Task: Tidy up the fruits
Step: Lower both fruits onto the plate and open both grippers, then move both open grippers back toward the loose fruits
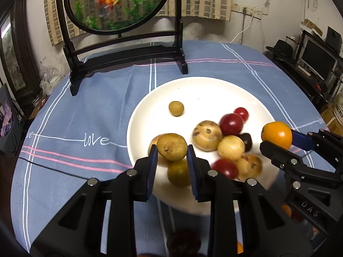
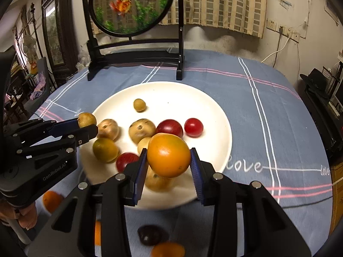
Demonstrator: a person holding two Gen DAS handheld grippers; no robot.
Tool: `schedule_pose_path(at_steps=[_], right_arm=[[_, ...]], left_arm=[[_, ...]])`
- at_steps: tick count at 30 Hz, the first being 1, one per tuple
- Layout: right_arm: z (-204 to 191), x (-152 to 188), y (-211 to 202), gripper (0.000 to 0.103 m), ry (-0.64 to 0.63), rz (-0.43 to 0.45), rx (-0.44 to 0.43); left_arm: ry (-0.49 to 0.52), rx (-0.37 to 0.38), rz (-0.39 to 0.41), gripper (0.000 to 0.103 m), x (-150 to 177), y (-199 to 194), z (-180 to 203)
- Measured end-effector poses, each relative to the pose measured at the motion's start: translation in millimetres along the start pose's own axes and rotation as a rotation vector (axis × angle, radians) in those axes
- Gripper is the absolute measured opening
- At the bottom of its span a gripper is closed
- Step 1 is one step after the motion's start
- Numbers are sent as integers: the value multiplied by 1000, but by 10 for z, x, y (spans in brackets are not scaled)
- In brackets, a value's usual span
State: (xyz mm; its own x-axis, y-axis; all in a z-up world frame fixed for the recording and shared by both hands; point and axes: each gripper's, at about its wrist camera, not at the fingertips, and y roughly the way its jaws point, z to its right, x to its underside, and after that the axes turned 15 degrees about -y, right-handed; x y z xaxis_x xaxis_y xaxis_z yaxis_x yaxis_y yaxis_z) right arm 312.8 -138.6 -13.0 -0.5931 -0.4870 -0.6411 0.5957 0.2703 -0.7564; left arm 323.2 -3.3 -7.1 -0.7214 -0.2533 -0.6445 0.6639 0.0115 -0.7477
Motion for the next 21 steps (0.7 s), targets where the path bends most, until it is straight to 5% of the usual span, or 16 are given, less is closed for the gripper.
schedule_pose_path(at_steps=[11,14,21], right_arm=[[64,-105,316,43,56,-37,-24],[83,-92,269,57,77,-12,9],[136,-5,114,57,113,-3,23]], left_arm=[[-45,-26,-38,29,-132,360,-22],[-54,-34,-33,51,-131,370,-35],[-57,-44,6,73,-100,181,-104]])
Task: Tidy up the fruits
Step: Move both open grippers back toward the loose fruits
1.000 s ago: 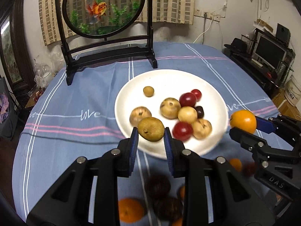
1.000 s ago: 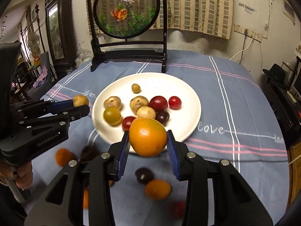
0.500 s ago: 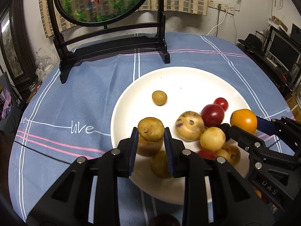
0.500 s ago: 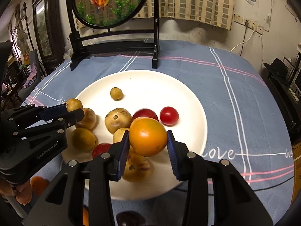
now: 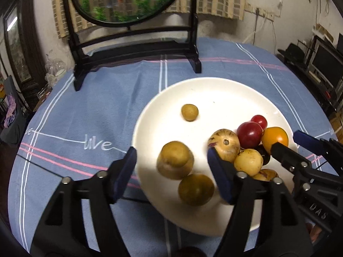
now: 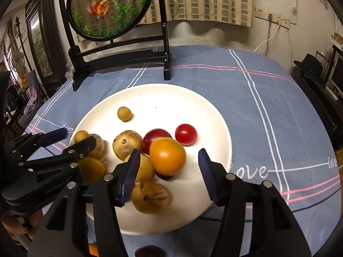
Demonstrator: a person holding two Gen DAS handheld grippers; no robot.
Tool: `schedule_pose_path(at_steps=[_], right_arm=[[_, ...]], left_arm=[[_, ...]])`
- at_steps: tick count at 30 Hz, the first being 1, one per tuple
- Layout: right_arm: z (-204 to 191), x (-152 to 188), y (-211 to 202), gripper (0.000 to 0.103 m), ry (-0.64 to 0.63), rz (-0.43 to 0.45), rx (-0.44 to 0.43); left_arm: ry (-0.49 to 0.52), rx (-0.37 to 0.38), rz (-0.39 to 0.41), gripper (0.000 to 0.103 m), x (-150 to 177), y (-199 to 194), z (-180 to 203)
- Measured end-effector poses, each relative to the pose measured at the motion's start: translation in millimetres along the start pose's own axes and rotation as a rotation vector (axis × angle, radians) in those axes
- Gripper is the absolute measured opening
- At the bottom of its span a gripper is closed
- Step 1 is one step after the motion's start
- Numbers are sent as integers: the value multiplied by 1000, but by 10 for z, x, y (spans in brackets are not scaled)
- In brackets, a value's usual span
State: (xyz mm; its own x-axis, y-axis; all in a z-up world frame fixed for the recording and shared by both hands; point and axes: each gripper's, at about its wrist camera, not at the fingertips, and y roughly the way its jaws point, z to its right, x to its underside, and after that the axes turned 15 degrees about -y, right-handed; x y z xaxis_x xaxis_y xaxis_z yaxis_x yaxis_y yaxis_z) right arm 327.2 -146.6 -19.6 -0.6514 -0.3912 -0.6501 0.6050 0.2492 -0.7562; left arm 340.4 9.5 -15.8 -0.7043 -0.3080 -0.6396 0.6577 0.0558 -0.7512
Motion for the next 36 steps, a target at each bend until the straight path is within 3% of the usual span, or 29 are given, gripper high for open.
schedule_pose_path(at_steps=[8,22,36], right_arm=[[46,243,-343,62,37,17,7],[-105,1074,-922,62,74,2,5],[-197,1653,-1056,62,146,-28,-38]], left_arm=[[6,8,5,85,196,-324,-157],[-17,38,-4,89,867,-929,-510],[6,48,-34,89,1502,-1199,-606]])
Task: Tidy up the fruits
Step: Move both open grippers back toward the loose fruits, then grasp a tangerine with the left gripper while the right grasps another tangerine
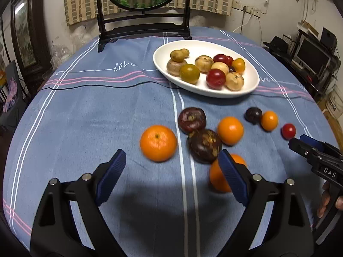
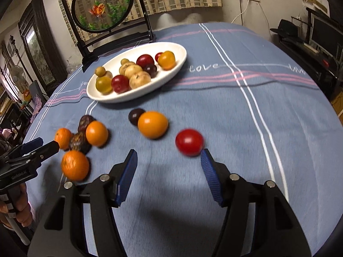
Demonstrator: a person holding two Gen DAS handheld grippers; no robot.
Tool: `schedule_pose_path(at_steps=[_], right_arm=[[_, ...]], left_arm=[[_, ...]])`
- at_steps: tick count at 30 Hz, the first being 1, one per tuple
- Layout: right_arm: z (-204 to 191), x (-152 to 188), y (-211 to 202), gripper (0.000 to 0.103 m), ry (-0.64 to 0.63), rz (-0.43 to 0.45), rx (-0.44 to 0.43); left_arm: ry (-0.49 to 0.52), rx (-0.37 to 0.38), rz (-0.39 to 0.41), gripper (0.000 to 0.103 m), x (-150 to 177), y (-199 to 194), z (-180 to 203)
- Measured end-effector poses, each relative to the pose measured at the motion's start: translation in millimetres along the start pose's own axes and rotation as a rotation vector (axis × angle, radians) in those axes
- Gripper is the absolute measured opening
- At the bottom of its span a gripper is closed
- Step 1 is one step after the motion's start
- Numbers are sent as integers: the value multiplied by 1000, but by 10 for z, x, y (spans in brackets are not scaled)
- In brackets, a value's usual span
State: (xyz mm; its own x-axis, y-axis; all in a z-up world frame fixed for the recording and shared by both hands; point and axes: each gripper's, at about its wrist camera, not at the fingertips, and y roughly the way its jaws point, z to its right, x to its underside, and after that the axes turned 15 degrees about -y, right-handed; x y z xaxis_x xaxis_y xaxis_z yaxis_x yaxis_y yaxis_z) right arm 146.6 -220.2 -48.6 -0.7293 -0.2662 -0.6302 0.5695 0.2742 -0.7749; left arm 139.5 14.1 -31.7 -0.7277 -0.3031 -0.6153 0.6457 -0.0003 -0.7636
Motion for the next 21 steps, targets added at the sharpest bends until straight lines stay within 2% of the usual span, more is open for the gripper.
schedule_pose_path(at_steps=[6,12,21], right_arm=[[-86,143,-13,62,-14,-15,-21],[-333,130,-14,62,-97,-19,-54],[-924,75,152,62,-279,-58,-109]], left_arm=[[19,-4,0,89,145,-46,-23],[0,-22,-11,89,186,-17,-158],[-21,-50,-16,89,92,109,-331]])
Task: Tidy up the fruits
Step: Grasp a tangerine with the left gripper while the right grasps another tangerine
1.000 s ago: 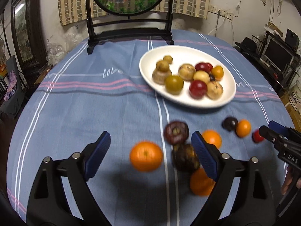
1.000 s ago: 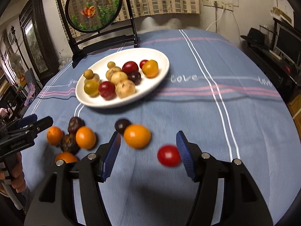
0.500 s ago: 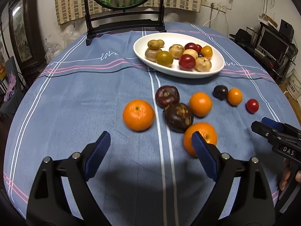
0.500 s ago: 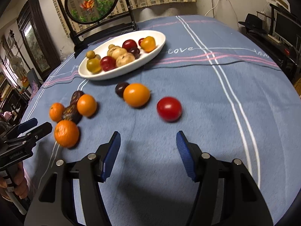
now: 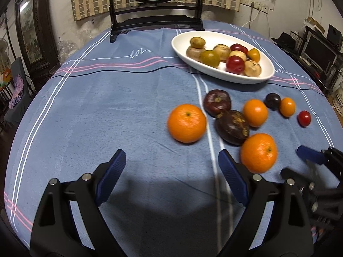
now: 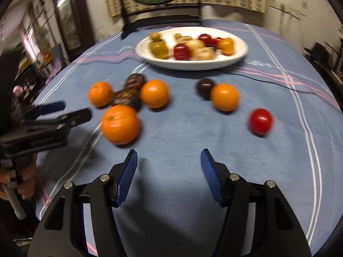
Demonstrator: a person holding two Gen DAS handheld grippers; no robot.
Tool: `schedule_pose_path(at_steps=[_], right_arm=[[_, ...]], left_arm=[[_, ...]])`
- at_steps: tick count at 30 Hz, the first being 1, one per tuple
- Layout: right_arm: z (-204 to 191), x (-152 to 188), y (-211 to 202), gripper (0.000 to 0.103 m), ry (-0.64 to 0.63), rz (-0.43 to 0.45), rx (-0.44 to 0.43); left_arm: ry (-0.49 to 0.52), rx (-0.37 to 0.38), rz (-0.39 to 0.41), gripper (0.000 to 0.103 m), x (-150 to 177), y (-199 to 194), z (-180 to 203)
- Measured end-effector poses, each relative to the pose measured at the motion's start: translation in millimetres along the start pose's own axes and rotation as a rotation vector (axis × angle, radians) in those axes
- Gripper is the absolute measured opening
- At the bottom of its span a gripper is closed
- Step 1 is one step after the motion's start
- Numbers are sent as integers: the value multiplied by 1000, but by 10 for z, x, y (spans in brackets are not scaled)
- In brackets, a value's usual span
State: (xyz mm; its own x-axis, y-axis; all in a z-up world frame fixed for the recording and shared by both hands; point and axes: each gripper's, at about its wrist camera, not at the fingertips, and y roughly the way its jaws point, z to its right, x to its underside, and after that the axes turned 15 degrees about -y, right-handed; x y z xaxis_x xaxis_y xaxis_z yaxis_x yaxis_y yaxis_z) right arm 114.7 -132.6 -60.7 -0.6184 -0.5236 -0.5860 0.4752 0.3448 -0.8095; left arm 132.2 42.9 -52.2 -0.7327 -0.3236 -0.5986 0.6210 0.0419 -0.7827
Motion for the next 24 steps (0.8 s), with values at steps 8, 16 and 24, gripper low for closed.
schedule_pose_path(at_steps=[8,16,24], right_arm=[[-332,-263,227,63,-95,-29,-30],[-402,-471,391,46,-126,-44,1],[-183,-323,254,45,-50,-9,-28]], left_arm=[[-42,3,-4,89,-99,60,-196],[-53,21,-38,89,-138,144,-214],[-7,15,-45,89,-171,226,-38]])
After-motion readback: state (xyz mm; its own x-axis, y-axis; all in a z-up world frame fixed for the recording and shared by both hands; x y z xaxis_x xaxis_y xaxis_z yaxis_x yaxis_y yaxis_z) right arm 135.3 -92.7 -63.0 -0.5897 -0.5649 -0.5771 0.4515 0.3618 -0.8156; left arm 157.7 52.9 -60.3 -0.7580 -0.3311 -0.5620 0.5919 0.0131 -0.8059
